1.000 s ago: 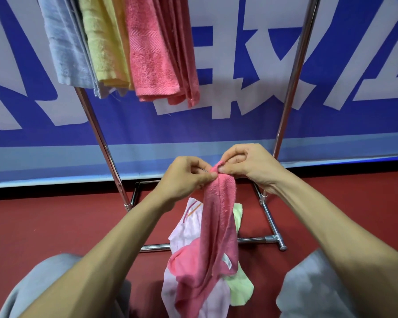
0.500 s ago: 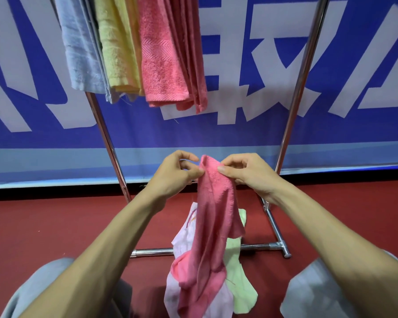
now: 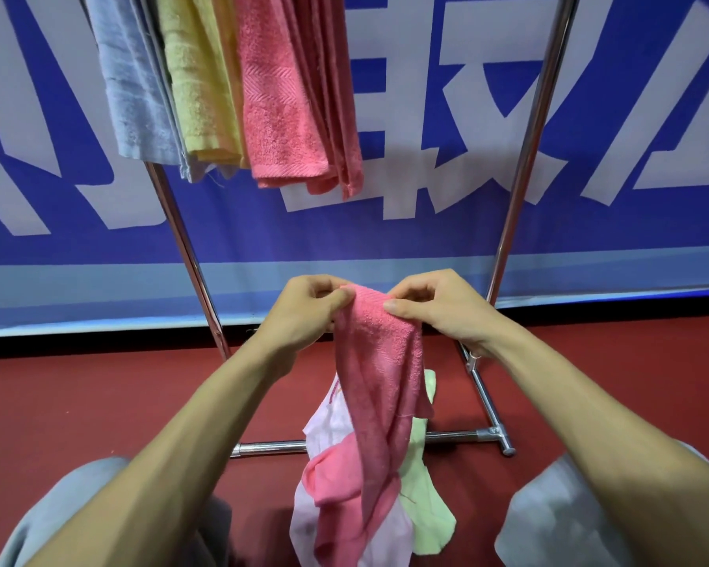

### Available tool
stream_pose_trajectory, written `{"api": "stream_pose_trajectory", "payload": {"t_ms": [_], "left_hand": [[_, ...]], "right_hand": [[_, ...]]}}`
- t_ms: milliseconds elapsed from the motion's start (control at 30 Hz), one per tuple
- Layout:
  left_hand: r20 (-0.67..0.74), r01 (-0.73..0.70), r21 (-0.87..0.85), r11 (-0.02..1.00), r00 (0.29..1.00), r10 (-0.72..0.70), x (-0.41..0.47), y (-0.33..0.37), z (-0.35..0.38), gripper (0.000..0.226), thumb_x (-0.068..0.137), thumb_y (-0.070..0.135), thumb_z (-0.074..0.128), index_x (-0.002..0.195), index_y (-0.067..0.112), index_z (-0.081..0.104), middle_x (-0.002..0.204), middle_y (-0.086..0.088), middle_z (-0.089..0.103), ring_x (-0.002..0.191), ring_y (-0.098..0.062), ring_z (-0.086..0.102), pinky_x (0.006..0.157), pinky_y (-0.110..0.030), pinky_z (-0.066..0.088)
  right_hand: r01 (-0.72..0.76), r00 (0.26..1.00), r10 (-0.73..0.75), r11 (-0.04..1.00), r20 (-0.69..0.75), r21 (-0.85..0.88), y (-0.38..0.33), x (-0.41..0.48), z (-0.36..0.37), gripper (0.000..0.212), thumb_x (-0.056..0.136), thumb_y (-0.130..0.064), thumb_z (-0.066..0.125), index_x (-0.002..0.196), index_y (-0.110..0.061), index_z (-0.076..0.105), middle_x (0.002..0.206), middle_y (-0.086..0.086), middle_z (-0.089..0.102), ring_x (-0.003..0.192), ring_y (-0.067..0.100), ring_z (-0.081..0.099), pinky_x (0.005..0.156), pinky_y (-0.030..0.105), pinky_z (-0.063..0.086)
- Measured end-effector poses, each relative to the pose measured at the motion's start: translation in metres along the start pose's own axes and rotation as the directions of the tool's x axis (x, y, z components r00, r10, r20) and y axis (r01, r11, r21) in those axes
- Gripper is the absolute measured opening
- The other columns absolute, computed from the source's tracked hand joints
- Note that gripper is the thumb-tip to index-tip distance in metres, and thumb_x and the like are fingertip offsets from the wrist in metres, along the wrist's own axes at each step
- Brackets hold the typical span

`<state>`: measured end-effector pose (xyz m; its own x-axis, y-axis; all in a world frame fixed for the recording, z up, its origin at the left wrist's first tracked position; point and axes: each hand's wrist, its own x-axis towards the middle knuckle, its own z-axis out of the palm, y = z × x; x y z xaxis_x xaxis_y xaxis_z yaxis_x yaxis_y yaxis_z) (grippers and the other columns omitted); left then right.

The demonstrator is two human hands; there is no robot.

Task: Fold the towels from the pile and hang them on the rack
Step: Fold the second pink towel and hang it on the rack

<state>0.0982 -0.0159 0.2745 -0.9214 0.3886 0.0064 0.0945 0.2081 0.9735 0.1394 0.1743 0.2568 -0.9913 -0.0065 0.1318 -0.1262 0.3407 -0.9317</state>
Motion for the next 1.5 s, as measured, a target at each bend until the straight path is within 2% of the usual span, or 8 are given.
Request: {"api": "stream_pose_trajectory", "payload": {"t_ms": [333, 433, 567, 867, 1033, 1267, 1400, 1500], "left_hand": [[-0.096, 0.029, -0.483, 0.875, 0.992, -0.086, 0.004, 0.012, -0.025, 0.017, 0.093, 0.022, 0.058, 0.093, 0.011, 0.071, 0.080, -0.003, 0.064, 0.069, -0.013, 0.050, 0.067, -0.026, 0.043], [-0.134, 0.009, -0.663, 0.749, 0.982, -0.130, 0.006, 0.013, -0.036, 0.016, 0.094, 0.021, 0.057, 0.086, 0.010, 0.066, 0.062, 0.003, 0.064, 0.055, -0.007, 0.054, 0.060, -0.020, 0.050], [-0.159, -0.043, -0.900, 0.434, 0.959, -0.234, 0.008, 0.015, -0.056, 0.018, 0.096, 0.018, 0.054, 0.084, 0.007, 0.062, 0.059, 0.001, 0.067, 0.054, -0.006, 0.065, 0.059, -0.020, 0.057], [-0.272, -0.176, -0.942, 0.287, 0.901, -0.339, 0.014, 0.004, -0.094, 0.006, 0.093, 0.009, 0.057, 0.094, 0.004, 0.062, 0.071, -0.004, 0.069, 0.071, -0.011, 0.067, 0.064, -0.022, 0.058], [-0.296, -0.151, -0.901, 0.407, 0.899, -0.322, 0.011, 0.005, -0.090, 0.006, 0.091, 0.010, 0.061, 0.091, 0.004, 0.063, 0.064, -0.003, 0.071, 0.062, -0.011, 0.070, 0.061, -0.022, 0.057], [-0.315, -0.072, -0.740, 0.669, 0.916, -0.250, 0.007, 0.009, -0.068, 0.006, 0.087, 0.002, 0.063, 0.082, 0.005, 0.066, 0.063, -0.002, 0.070, 0.061, -0.010, 0.067, 0.060, -0.019, 0.056], [-0.356, -0.064, -0.663, 0.746, 0.903, -0.239, 0.009, 0.005, -0.064, 0.005, 0.087, 0.006, 0.066, 0.091, 0.008, 0.068, 0.062, 0.003, 0.071, 0.060, -0.007, 0.067, 0.067, -0.020, 0.056], [-0.355, -0.050, -0.624, 0.779, 0.907, -0.226, 0.008, 0.005, -0.060, 0.003, 0.086, 0.010, 0.067, 0.090, 0.010, 0.068, 0.065, 0.005, 0.072, 0.071, -0.010, 0.067, 0.078, -0.023, 0.053]], "right_hand": [[0.033, 0.997, -0.061, 0.908, -0.054, -0.417, 0.026, 0.012, 0.005, 0.013, 0.076, -0.022, 0.078, 0.071, -0.028, 0.068, 0.065, -0.008, 0.066, 0.057, -0.003, 0.051, 0.062, 0.016, 0.040], [-0.025, 0.999, 0.007, 0.862, -0.037, -0.507, 0.034, 0.015, 0.012, 0.012, 0.079, -0.026, 0.076, 0.071, -0.029, 0.067, 0.062, -0.008, 0.061, 0.057, 0.001, 0.049, 0.060, 0.016, 0.038], [-0.075, 0.996, 0.091, 0.864, 0.007, -0.497, 0.043, 0.018, 0.019, 0.017, 0.080, -0.027, 0.074, 0.066, -0.030, 0.066, 0.055, -0.011, 0.059, 0.050, -0.004, 0.048, 0.058, 0.016, 0.039], [-0.091, 0.963, 0.226, 0.788, 0.149, -0.610, 0.061, 0.016, 0.027, 0.007, 0.081, -0.018, 0.070, 0.075, -0.020, 0.072, 0.077, -0.007, 0.073, 0.066, -0.006, 0.060, 0.065, 0.010, 0.044], [-0.119, 0.962, 0.241, 0.799, 0.132, -0.589, 0.059, 0.016, 0.031, 0.017, 0.085, -0.013, 0.057, 0.071, -0.023, 0.059, 0.071, -0.008, 0.062, 0.067, 0.005, 0.053, 0.064, 0.019, 0.041], [-0.268, 0.963, 0.266, 0.943, -0.039, -0.198, 0.048, 0.017, 0.024, 0.013, 0.083, 0.000, 0.055, 0.087, -0.013, 0.056, 0.053, 0.000, 0.060, 0.045, 0.023, 0.062, 0.056, 0.036, 0.049], [-0.187, 0.982, 0.182, 0.972, -0.043, -0.144, 0.030, 0.016, 0.019, 0.026, 0.086, 0.007, 0.049, 0.078, -0.010, 0.067, 0.062, 0.014, 0.055, 0.043, 0.017, 0.061, 0.050, 0.023, 0.050], [-0.105, 0.995, 0.104, 0.990, -0.010, -0.094, 0.014, 0.012, 0.015, 0.031, 0.084, 0.011, 0.051, 0.080, -0.013, 0.071, 0.065, 0.009, 0.065, 0.056, 0.015, 0.065, 0.062, 0.023, 0.057]]}}
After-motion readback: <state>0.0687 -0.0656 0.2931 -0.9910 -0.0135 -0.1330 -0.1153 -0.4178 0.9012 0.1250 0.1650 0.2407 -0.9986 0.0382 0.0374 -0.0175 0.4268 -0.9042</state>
